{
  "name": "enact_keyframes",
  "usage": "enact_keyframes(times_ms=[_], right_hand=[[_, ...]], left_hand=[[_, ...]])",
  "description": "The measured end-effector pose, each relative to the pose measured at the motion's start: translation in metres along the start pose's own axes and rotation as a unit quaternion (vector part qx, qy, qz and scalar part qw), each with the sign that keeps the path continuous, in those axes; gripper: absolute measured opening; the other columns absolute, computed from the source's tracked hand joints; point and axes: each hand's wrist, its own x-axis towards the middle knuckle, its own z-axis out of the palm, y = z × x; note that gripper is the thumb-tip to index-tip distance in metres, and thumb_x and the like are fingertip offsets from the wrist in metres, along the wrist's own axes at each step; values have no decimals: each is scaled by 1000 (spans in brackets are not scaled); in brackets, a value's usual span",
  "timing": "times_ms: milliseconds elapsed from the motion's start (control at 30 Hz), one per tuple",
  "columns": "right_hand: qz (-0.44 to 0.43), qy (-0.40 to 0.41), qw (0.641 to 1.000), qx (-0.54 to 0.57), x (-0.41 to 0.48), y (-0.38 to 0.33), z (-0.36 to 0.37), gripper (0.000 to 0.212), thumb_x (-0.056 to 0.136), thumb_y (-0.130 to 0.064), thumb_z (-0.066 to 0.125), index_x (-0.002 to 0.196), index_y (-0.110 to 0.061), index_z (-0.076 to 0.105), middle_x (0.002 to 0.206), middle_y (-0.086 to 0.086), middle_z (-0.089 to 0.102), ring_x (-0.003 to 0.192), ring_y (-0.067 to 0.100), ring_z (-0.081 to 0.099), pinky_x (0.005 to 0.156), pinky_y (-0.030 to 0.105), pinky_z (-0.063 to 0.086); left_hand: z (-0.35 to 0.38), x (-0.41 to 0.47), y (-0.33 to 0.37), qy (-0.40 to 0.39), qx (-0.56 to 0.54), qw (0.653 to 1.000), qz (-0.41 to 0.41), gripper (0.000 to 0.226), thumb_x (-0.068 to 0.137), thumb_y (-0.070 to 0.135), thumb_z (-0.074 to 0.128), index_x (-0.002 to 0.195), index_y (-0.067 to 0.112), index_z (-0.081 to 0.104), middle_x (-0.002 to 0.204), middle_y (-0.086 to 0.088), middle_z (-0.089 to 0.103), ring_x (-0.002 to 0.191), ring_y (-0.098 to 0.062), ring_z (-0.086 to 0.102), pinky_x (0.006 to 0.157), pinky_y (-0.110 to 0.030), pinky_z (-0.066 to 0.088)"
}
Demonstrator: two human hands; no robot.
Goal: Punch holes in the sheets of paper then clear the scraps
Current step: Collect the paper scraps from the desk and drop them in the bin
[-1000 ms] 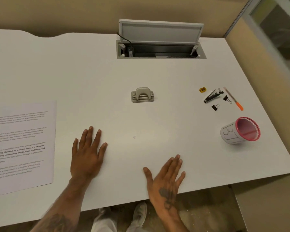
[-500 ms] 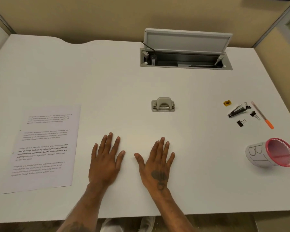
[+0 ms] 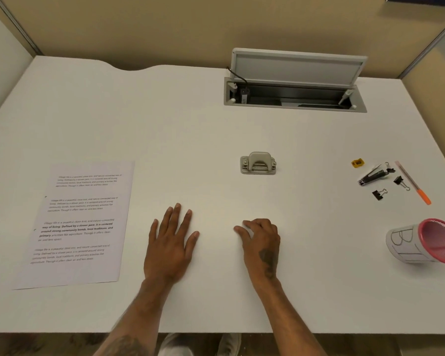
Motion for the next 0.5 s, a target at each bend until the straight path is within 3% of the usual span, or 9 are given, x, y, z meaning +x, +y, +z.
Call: enact_keyframes(times_ms=[300, 500], right_hand=[[52, 51, 997, -17, -7, -13, 12, 13, 86, -19, 72, 94, -10, 75, 94, 3, 68, 89, 23, 58, 72, 34, 53], [65, 53, 992, -96, -9, -25, 15, 9, 92, -21, 64, 88, -16, 71, 91, 2, 65, 89, 24, 55, 70, 35, 45]], left_hand=[[0, 0, 0, 4, -7, 1000, 0, 61, 98, 56, 15, 155, 35, 11, 165, 10, 1, 151, -7, -3, 123, -40, 5], [-1, 0, 0, 4, -5, 1000, 0, 60, 99, 56, 16, 155, 35, 12, 165, 9, 2, 151, -8, -3, 123, -40, 5]])
